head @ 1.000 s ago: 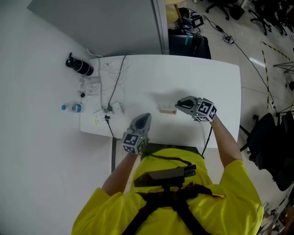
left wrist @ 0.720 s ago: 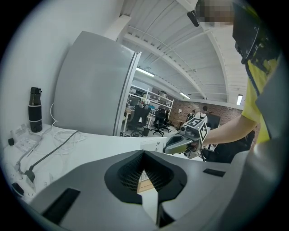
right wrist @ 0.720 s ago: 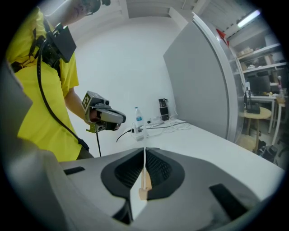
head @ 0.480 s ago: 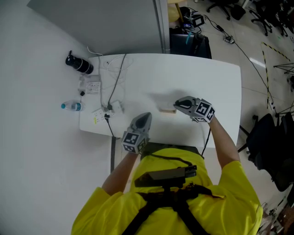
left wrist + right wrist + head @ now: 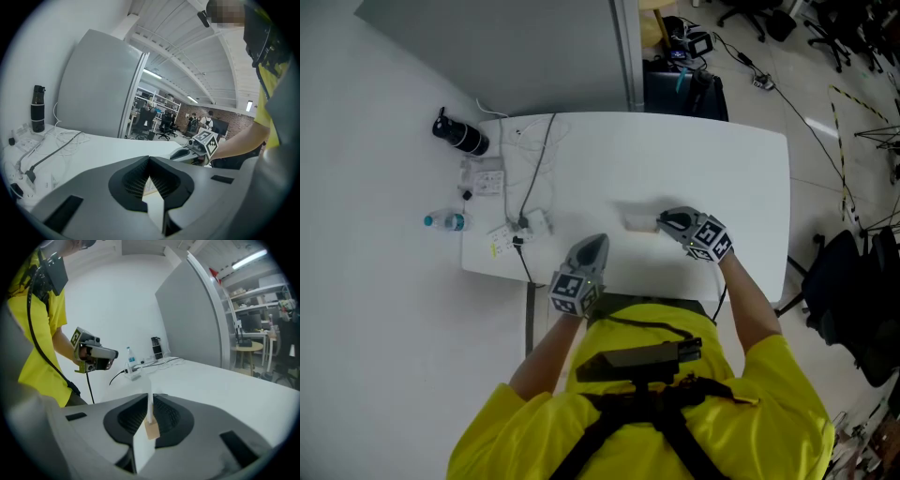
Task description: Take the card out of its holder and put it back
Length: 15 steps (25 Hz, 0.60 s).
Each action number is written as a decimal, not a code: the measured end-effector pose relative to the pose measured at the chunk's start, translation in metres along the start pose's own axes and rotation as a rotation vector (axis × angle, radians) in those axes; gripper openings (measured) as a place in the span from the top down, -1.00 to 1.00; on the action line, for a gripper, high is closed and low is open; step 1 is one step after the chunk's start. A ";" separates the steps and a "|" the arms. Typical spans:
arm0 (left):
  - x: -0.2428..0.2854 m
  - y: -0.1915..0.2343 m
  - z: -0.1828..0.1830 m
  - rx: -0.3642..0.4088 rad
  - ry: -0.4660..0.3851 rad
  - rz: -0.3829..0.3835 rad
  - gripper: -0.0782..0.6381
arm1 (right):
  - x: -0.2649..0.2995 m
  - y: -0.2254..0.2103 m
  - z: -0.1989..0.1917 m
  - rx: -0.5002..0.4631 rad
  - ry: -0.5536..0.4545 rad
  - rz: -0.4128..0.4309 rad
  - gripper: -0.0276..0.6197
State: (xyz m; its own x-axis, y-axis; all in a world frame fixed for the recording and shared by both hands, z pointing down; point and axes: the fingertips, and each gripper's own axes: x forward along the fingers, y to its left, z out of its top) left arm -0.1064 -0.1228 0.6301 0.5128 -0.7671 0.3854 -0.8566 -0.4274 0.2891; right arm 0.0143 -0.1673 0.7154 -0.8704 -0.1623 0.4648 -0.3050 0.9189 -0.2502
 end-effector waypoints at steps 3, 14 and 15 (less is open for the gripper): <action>0.000 0.001 -0.001 0.009 -0.001 -0.013 0.78 | -0.009 -0.004 0.009 0.028 -0.037 -0.045 0.73; -0.003 -0.004 0.037 0.048 -0.054 -0.088 0.78 | -0.126 -0.020 0.111 0.058 -0.217 -0.624 0.89; -0.003 -0.004 0.042 0.056 -0.059 -0.099 0.78 | -0.137 -0.014 0.117 0.074 -0.245 -0.665 0.89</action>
State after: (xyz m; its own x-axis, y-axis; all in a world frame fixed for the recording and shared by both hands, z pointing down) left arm -0.1067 -0.1385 0.5912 0.5926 -0.7455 0.3050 -0.8044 -0.5277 0.2730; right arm 0.0922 -0.2004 0.5559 -0.5498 -0.7645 0.3365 -0.8196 0.5715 -0.0408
